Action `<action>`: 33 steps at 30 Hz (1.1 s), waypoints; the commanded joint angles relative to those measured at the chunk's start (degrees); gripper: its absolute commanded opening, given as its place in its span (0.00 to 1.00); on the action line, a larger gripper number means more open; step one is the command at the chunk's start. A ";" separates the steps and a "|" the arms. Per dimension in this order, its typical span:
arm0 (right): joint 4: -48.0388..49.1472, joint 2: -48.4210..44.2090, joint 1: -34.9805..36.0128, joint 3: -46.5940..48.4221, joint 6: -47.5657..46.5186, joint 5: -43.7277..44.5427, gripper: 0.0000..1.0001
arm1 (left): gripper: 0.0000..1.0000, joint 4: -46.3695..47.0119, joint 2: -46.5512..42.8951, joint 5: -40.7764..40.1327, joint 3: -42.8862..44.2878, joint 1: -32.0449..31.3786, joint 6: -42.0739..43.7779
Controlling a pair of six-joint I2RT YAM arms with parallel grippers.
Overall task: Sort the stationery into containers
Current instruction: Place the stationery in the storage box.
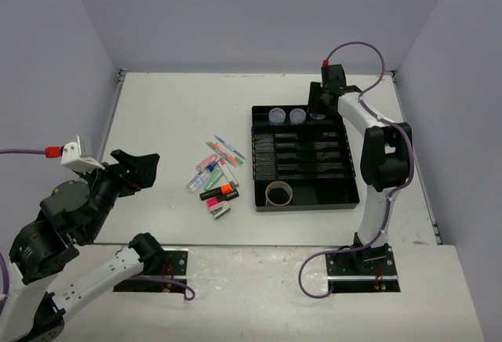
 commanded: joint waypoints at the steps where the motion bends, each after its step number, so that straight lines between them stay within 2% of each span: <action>1: 0.58 -0.82 -0.05 1.86 0.66 -0.82 0.52 | 1.00 0.27 -0.27 -1.73 1.40 -0.01 1.68; 3: 0.56 -0.97 -0.07 1.69 0.75 -0.58 0.57 | 1.00 0.18 -0.27 -1.83 1.25 0.01 1.68; 12: 1.25 -1.59 -0.07 0.90 1.17 0.43 0.68 | 1.00 -0.16 -0.79 -2.18 -0.06 0.02 1.33; 24: 1.07 -4.54 0.01 -0.36 1.81 1.62 0.69 | 1.00 -0.70 -1.24 -3.14 0.03 0.00 1.33; 30: 1.82 -17.90 2.18 -4.38 3.42 3.12 0.70 | 1.00 -1.61 1.84 -5.08 -1.03 -0.03 1.08; 33: 4.03 -27.66 7.44 -10.32 4.96 3.21 0.74 | 1.00 -2.07 5.90 -5.35 -1.92 0.02 1.14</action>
